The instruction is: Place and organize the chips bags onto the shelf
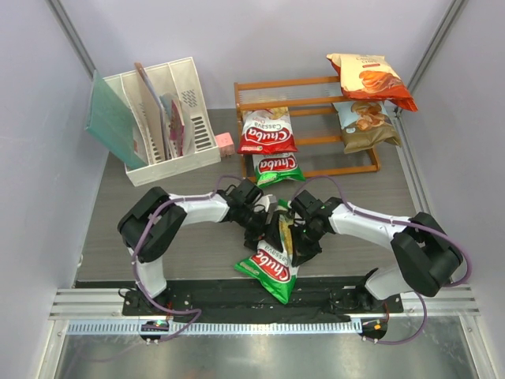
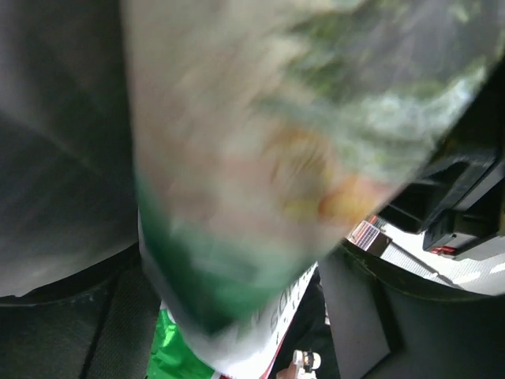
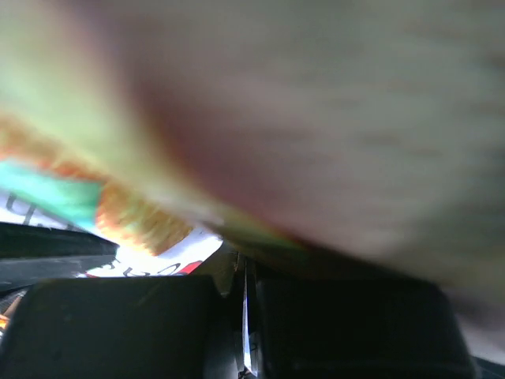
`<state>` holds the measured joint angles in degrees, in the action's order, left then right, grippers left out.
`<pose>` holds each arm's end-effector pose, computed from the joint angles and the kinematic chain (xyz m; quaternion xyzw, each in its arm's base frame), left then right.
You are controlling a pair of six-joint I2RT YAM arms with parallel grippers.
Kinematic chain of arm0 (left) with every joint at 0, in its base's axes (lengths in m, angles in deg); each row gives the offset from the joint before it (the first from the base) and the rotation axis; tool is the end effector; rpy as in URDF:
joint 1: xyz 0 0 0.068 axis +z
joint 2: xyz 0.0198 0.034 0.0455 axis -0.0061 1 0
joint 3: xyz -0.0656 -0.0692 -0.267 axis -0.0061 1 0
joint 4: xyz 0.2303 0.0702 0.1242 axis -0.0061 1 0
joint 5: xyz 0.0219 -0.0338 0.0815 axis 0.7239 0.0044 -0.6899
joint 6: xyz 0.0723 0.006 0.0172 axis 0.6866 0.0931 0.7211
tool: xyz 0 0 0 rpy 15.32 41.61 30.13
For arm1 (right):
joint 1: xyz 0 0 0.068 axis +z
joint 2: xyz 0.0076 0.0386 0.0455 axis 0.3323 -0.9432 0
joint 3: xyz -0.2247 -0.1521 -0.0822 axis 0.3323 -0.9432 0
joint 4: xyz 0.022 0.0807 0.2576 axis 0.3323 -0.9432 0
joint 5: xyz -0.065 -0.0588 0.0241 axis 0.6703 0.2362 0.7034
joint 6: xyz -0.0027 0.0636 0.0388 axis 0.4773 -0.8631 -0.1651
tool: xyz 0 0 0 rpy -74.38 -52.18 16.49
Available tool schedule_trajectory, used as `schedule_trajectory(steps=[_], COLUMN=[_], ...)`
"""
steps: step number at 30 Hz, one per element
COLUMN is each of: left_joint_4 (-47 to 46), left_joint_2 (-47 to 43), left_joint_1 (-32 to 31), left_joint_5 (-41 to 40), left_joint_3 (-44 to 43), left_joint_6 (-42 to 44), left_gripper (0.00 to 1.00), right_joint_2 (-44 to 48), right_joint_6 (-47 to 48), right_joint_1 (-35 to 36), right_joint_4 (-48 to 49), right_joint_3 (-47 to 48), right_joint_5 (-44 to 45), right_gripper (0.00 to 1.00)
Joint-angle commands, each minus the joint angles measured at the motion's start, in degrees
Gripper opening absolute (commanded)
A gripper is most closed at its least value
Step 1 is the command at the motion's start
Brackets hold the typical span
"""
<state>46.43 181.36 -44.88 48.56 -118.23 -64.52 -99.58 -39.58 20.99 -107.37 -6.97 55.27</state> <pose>0.2273 -0.2841 0.1226 -0.1008 -0.9020 0.4095 0.0922 0.1686 0.1734 0.1371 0.0901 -0.9744 -0.2030 0.0339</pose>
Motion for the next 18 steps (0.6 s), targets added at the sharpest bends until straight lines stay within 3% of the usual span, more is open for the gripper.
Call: schedule_trajectory(steps=[1, 4, 10, 13, 14, 15, 18], left_joint_4=[-2.81, -2.99, -3.51, -3.43, -3.25, -2.90, -1.15], left_joint_2=[-5.39, -7.33, -9.36, -10.94, -12.51, -13.57, -17.87], left_joint_1=[-1.34, -1.17, -1.08, -1.17, -1.17, -1.17, -1.08], left_joint_5=[-0.48, -2.68, -4.18, -3.74, -3.91, -4.26, -6.19], left_joint_3=[2.95, 4.72, 4.98, 5.68, 6.90, 7.70, 10.69], left_joint_6=[-2.72, -3.95, -6.32, -7.02, -7.11, -7.20, -7.29], left_gripper=[0.72, 0.68, 0.41, 0.18, 0.04, 0.00, 0.00], right_joint_2=[0.81, 0.54, -0.07, 0.01, 0.19, 0.97, 3.52], right_joint_6=[0.48, 0.65, 0.66, 1.01, 1.09, 1.01, 0.13], right_joint_1=[0.38, 0.29, 0.38, 0.38, 0.29, 0.38, 0.38], right_joint_4=[1.17, 1.17, 0.99, 0.29, 0.03, -0.32, -1.12], right_joint_3=[2.01, 2.19, 3.33, 3.77, 3.86, 3.86, 4.03], right_joint_5=[0.91, 1.17, 0.73, 1.95, 2.57, 3.01, 4.07], right_gripper=[0.01, 0.01, 0.01, 0.01, 0.01, 0.01, 0.03])
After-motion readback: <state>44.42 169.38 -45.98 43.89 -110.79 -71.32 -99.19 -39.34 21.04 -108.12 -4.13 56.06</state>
